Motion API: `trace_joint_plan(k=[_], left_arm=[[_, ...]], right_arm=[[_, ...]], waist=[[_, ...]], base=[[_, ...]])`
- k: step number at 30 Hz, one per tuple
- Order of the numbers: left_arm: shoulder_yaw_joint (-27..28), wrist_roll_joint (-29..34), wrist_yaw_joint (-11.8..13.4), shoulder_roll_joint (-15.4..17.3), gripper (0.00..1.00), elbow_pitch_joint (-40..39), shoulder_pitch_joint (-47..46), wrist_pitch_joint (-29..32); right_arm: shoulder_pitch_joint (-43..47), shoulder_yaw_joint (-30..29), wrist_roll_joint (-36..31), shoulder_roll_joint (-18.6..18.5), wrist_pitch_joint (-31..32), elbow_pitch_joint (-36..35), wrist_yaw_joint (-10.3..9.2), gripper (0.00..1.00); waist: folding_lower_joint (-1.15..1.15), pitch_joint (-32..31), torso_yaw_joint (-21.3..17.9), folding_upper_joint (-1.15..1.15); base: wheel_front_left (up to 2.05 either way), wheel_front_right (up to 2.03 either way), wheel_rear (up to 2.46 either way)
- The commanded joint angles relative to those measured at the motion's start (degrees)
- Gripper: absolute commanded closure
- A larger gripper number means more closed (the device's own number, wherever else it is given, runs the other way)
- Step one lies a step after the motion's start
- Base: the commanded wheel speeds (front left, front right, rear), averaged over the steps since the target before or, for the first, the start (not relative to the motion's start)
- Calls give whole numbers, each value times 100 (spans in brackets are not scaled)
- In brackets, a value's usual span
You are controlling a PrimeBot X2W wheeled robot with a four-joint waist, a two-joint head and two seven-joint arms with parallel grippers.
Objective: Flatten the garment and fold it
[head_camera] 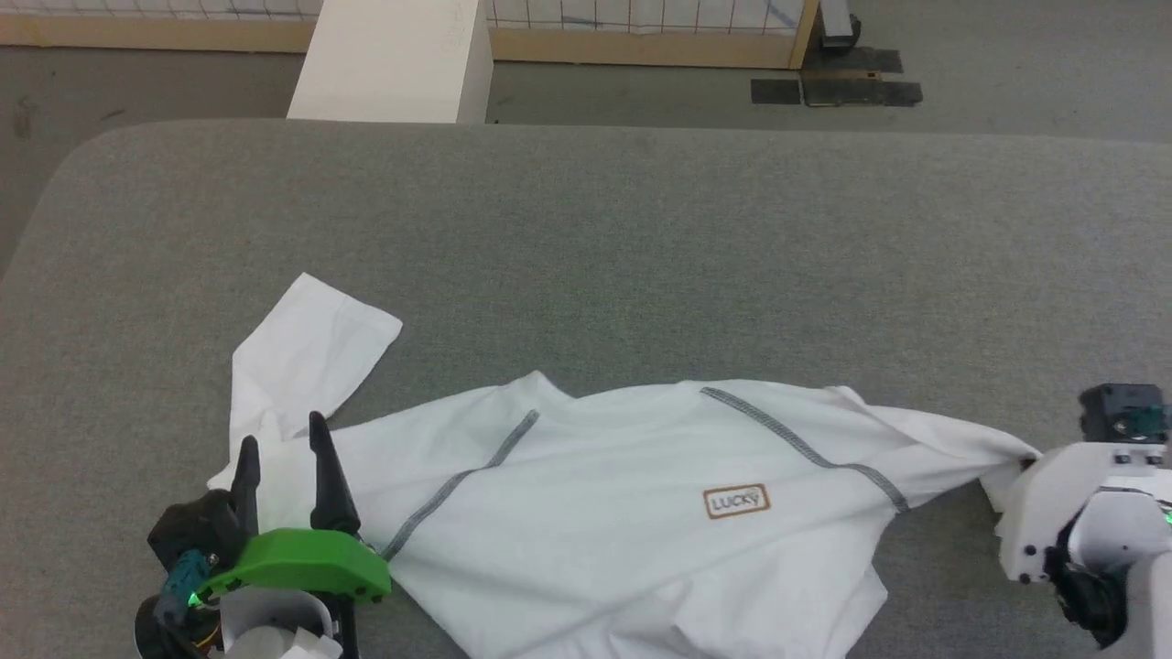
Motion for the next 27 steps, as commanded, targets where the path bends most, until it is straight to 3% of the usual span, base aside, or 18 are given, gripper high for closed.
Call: trace_joint_plan(k=[1,7,9,18,27], left_arm=[[0,67,-63,-8,0,57,-46,-41],[-211,136,-262,71,0,258,-114,35],[-319,191,-324,113,0,331,-205,116],[-1185,648,-721,410,0,993,-1267,1580],[-1477,747,-812,722,0,1755,-2073,3461]], right_arm=[[66,-253,-50,5,-59,-71,-10,100],[240,-995,-100,60,-113,-279,-10,100],[279,-1051,-6,78,-214,-340,-10,0],[855,-412,867,120,-1296,-1107,-10,0],[1181,216,1128,122,-1723,-1678,-10,0]], waist=[[0,-98,-103,0],[0,-229,-300,0],[0,-258,-366,0],[0,-218,-815,0],[0,79,-1270,0]], base=[[0,0,0],[0,0,0],[0,0,0],[0,0,0],[0,0,0]])
